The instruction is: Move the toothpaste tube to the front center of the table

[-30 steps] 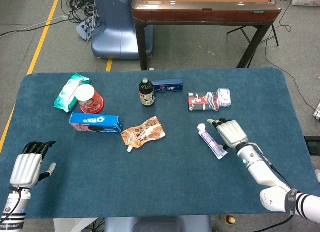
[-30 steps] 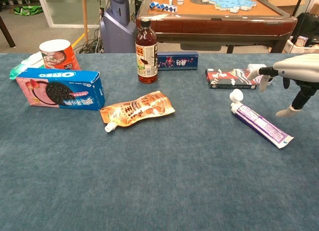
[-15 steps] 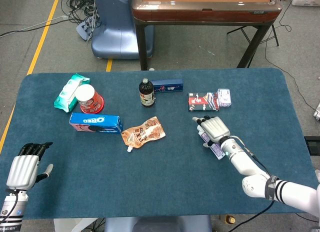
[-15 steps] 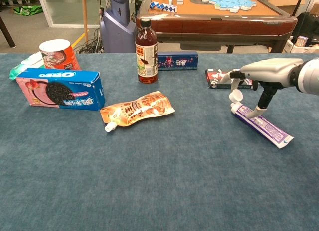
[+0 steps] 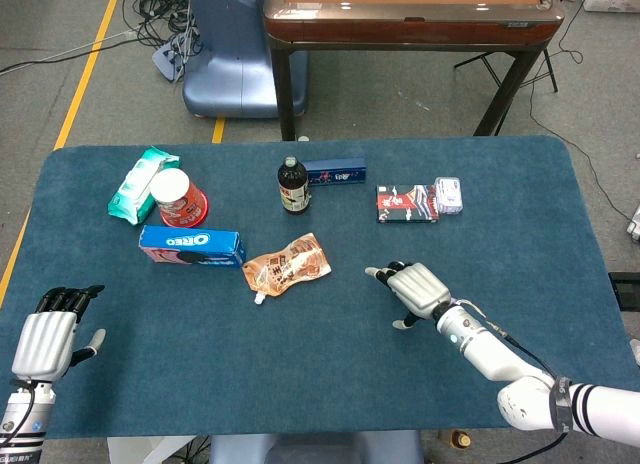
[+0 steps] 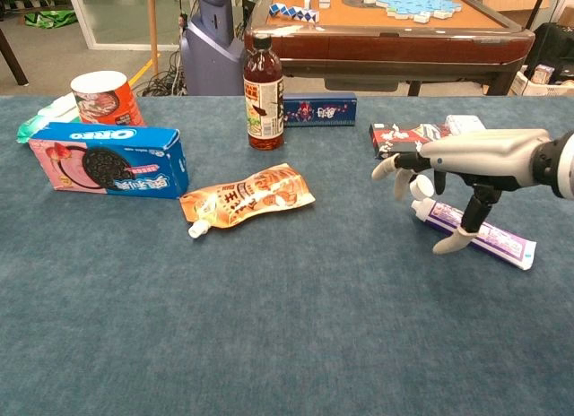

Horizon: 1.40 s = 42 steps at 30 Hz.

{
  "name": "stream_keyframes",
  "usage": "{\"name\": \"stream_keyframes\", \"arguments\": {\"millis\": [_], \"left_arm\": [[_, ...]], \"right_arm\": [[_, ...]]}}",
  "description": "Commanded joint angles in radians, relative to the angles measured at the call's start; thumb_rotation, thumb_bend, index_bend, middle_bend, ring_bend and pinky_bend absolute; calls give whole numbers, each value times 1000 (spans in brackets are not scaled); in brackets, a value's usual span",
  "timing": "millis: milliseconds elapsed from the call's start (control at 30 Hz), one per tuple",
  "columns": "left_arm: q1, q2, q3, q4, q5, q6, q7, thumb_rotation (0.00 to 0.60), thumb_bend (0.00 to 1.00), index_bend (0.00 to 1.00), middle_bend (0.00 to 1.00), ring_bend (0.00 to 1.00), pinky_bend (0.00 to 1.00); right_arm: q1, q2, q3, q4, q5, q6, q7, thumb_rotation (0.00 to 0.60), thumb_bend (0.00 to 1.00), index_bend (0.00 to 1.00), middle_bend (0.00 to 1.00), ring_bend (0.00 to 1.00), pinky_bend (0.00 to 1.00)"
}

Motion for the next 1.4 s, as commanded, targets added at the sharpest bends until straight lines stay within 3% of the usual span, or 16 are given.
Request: {"name": "stream_keyframes", "arguments": {"millis": [33, 500, 733, 1200, 1400], "left_arm": [[-2, -1, 0, 0, 3, -2, -1, 600, 270, 210, 295, 216, 131], [3, -4, 5, 6, -1, -6, -8, 600, 270, 210, 295, 216, 131], [5, 0, 4, 4, 1, -1, -8, 600, 271, 210, 295, 216, 131], [14, 1, 7, 6, 4, 10, -16, 600, 270, 210, 295, 217, 131], [18, 2, 8, 8, 10, 15, -23, 600, 270, 210, 295, 217, 131]], "right_arm": [[-26, 17, 6, 2, -27, 67, 12, 581, 54, 101, 267, 169, 299], [-1, -18, 3, 141, 166, 24, -88, 583, 55, 100, 267, 169, 299], [-1, -48, -20, 142, 110, 13, -67, 580, 55, 101, 267, 169, 299], [-42, 21, -77, -23, -65, 58, -16, 581, 55, 100, 280, 170, 299], [-71, 21, -70, 7, -60, 125, -46, 584, 110, 101, 314, 170, 299]]}}
